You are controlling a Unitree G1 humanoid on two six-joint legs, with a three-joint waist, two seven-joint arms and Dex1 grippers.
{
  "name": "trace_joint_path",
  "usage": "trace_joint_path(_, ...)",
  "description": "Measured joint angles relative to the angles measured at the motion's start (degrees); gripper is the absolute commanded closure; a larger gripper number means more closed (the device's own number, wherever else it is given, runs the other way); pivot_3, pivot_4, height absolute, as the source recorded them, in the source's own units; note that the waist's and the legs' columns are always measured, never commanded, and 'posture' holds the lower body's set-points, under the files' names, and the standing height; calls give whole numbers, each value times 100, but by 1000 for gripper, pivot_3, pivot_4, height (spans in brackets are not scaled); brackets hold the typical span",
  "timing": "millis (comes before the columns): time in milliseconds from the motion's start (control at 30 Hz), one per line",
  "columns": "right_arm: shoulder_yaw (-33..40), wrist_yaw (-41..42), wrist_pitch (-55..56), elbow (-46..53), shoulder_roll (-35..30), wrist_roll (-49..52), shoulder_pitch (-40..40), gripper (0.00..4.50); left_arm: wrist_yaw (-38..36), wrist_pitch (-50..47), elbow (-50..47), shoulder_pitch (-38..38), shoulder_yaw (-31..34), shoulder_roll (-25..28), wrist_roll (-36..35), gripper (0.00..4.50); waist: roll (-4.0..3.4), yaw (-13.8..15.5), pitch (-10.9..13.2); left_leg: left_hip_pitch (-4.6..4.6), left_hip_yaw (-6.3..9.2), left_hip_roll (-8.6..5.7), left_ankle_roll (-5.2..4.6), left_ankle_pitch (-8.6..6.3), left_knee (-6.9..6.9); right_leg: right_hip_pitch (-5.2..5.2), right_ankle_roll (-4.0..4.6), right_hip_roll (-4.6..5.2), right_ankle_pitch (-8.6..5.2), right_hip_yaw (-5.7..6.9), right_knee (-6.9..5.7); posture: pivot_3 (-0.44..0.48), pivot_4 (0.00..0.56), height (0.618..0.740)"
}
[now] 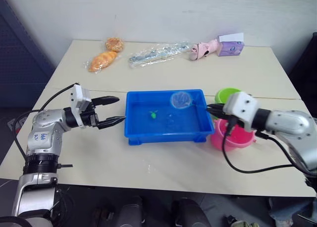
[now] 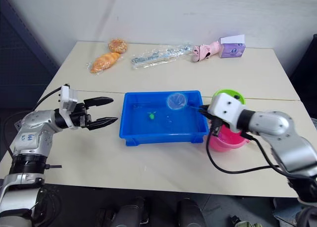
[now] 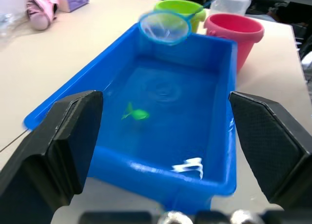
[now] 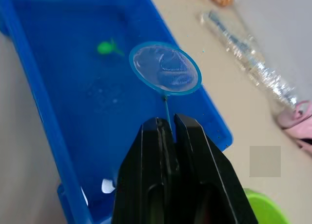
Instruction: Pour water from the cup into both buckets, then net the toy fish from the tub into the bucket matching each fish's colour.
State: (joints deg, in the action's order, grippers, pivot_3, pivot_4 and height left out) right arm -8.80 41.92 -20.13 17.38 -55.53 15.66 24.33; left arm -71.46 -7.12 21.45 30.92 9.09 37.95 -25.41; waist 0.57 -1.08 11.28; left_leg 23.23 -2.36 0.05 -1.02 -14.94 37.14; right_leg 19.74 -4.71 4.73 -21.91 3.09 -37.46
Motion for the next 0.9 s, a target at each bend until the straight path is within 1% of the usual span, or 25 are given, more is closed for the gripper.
trace_joint_path(67,-266,20,-174,-105,183,-248,145,4500,8,39,-18,-75,11,8,2,58,0,30,0,3,0,-4,-2,-1,-1,1,0,3,0,1,1,0,150,740)
trace_joint_path(200,-925,167,-136,-714,492,-1017,617,4500,59,35,-176,-340,43,11,-3,58,0,-2,0,3,-1,-10,-4,-3,2,4,0,7,0,0,-3,0,150,740)
trace_joint_path(367,-1368,472,191,-1316,829,-1676,1047,4500,51,28,-309,-422,53,55,-3,58,0,-45,0,2,-1,-9,-2,-1,1,6,0,6,0,1,-9,0,150,740)
trace_joint_path(433,-1513,617,400,-1491,1059,-1843,1147,4500,22,30,-317,-429,54,81,-2,58,0,-49,0,2,-1,-9,-1,-1,0,8,0,5,0,2,-12,0,150,740)
trace_joint_path(533,-1555,697,466,-1598,1460,-1906,1211,4500,-27,33,-326,-430,49,86,-1,58,0,-67,0,2,-3,-8,1,1,0,11,0,4,0,2,-28,0,150,740)
trace_joint_path(733,-1514,741,357,-1584,1982,-1863,1294,4500,-78,32,-339,-454,44,88,0,58,0,-54,0,2,-3,-9,1,0,0,10,0,5,0,3,-29,0,150,740)
trace_joint_path(833,-1365,732,207,-1481,2200,-1714,1233,4500,-83,32,-348,-453,31,87,0,58,0,-52,0,3,-3,-9,1,0,-1,10,0,5,0,3,-30,0,150,740)
trace_joint_path(900,-1121,733,40,-1276,2217,-1562,1076,4500,-82,13,-392,-445,5,82,-5,58,0,-37,0,3,-1,-10,-1,-1,-1,7,0,6,0,4,-29,0,150,740)
